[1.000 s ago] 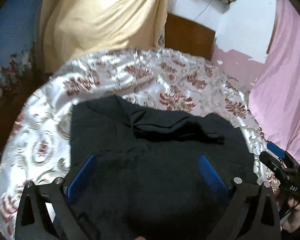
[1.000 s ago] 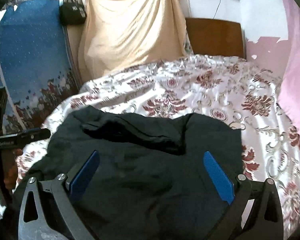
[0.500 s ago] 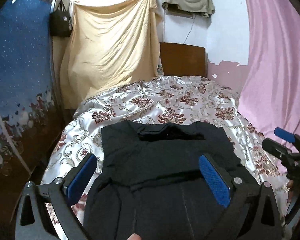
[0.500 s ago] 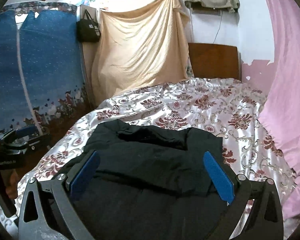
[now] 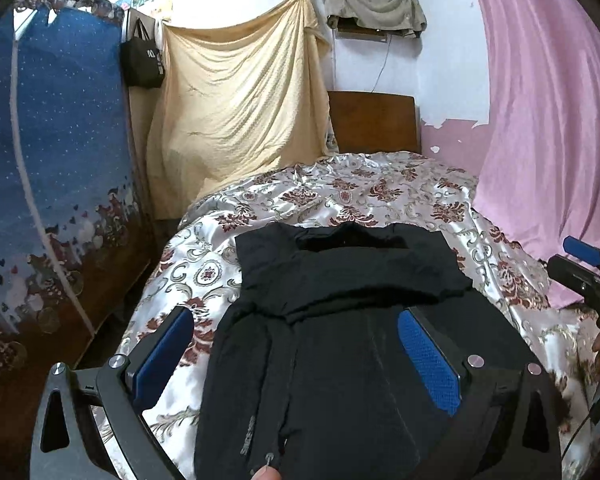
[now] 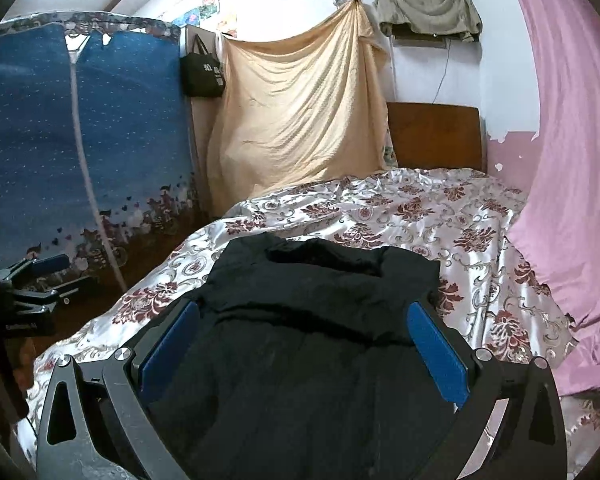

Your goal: Fold large clothes

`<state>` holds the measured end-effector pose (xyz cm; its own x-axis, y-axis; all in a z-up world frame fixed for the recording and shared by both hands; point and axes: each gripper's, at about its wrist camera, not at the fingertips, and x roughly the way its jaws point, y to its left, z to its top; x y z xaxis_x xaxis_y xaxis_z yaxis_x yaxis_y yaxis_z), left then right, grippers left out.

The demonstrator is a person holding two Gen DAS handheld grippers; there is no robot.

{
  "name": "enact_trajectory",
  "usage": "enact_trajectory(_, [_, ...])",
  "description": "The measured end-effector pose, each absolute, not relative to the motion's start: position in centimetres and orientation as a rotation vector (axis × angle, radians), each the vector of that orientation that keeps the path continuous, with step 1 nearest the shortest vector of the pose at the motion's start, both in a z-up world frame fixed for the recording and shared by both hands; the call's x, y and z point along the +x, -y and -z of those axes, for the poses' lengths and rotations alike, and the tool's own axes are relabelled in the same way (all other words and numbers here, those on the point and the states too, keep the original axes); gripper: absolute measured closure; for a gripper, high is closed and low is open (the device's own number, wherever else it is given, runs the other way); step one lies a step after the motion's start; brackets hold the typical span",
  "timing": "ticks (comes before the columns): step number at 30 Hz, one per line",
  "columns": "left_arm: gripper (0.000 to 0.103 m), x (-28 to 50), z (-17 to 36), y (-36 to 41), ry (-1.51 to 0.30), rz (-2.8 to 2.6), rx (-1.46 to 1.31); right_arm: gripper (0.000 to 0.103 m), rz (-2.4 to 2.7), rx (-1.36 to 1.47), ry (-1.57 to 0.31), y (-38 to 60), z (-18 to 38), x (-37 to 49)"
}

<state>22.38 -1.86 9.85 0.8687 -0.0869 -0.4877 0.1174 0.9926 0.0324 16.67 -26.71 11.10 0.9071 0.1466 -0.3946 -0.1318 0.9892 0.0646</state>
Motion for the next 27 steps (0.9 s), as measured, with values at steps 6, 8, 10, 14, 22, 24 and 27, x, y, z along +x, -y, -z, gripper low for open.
enact_trajectory(6, [0.000, 19.9, -8.8, 1.2, -0.518, 0.096, 0.087, 0.001, -0.123, 0.011, -0.395, 25.5, -10.4, 13.7])
enact_trajectory(8, [0.000, 19.2, -8.4, 0.9, -0.524, 0.084, 0.104, 0.001, -0.120, -0.015, -0.385, 25.0, -10.1, 12.4])
enact_trajectory(10, [0.000, 18.4, -8.0, 0.4, -0.533, 0.078, 0.106, 0.001, -0.123, -0.041, -0.385, 24.5, -9.9, 11.2])
enact_trajectory(14, [0.000, 16.7, -7.7, -0.3, -0.528, 0.074, 0.106, 0.001, -0.123, -0.093, -0.392, 23.7, -9.9, 8.7])
enact_trajectory(22, [0.000, 14.4, -6.4, -0.3, -0.543, 0.108, 0.116, 0.001, -0.120, -0.075, -0.440, 23.5, -9.0, 6.3])
enact_trajectory(24, [0.000, 14.1, -5.9, -0.2, -0.551, 0.121, 0.123, 0.001, -0.115, -0.087, -0.456, 23.4, -8.5, 5.8])
enact_trajectory(27, [0.000, 13.9, -4.9, -0.3, -0.573, 0.144, 0.135, 0.001, -0.113, -0.102, -0.482, 23.3, -7.5, 5.3])
